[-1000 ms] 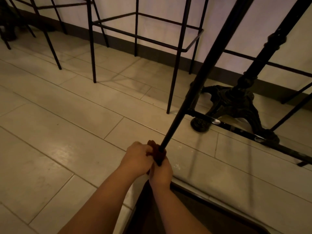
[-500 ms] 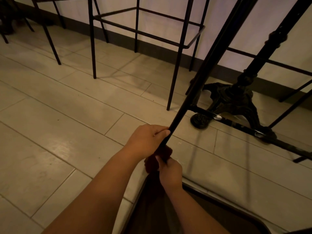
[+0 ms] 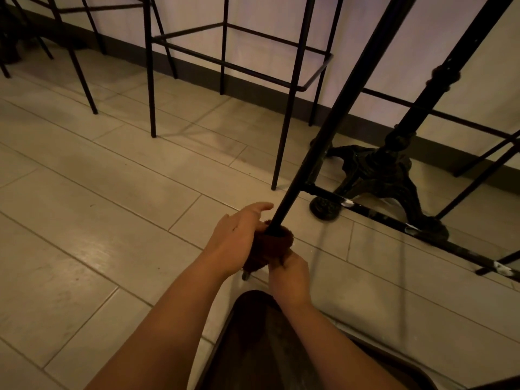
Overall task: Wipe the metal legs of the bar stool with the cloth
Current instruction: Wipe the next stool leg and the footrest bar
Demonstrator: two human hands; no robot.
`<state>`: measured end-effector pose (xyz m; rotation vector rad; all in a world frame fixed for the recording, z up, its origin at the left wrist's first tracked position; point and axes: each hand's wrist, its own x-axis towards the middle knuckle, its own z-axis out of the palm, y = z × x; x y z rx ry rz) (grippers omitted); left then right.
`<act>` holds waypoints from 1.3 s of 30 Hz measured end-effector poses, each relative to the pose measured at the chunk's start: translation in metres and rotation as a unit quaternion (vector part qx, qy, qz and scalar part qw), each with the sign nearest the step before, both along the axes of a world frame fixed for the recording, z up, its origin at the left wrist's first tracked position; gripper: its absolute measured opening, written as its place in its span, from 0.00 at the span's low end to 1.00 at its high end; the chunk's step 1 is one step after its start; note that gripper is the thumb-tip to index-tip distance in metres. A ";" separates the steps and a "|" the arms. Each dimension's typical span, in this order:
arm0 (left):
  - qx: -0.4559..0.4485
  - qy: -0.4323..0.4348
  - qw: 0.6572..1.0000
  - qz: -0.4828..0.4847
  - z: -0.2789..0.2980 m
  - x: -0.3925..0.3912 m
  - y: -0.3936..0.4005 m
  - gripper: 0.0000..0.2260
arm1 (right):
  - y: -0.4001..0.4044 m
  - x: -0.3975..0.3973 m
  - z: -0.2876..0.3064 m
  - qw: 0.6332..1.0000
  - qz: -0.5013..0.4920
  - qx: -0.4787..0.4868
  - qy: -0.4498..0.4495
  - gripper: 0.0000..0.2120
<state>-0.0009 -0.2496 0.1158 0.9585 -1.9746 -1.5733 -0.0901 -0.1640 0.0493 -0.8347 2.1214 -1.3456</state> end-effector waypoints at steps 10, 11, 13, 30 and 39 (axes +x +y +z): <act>0.035 0.115 0.987 0.109 0.006 -0.006 0.016 0.20 | -0.006 -0.015 0.046 0.996 0.002 -0.074 0.051 0.08; 0.033 0.118 0.985 0.118 0.005 -0.007 0.016 0.18 | -0.004 -0.017 0.047 0.997 0.012 -0.069 0.041 0.08; 0.014 0.088 0.989 0.122 0.001 -0.011 0.006 0.16 | -0.002 -0.016 0.052 0.997 0.023 -0.073 0.005 0.09; -0.100 -0.079 0.986 0.106 0.004 -0.014 0.004 0.09 | -0.012 0.009 0.102 0.947 -0.111 -0.233 -0.190 0.11; -0.024 0.016 0.994 0.105 0.032 -0.004 0.022 0.18 | -0.016 0.016 0.120 0.926 -0.182 -0.184 -0.275 0.12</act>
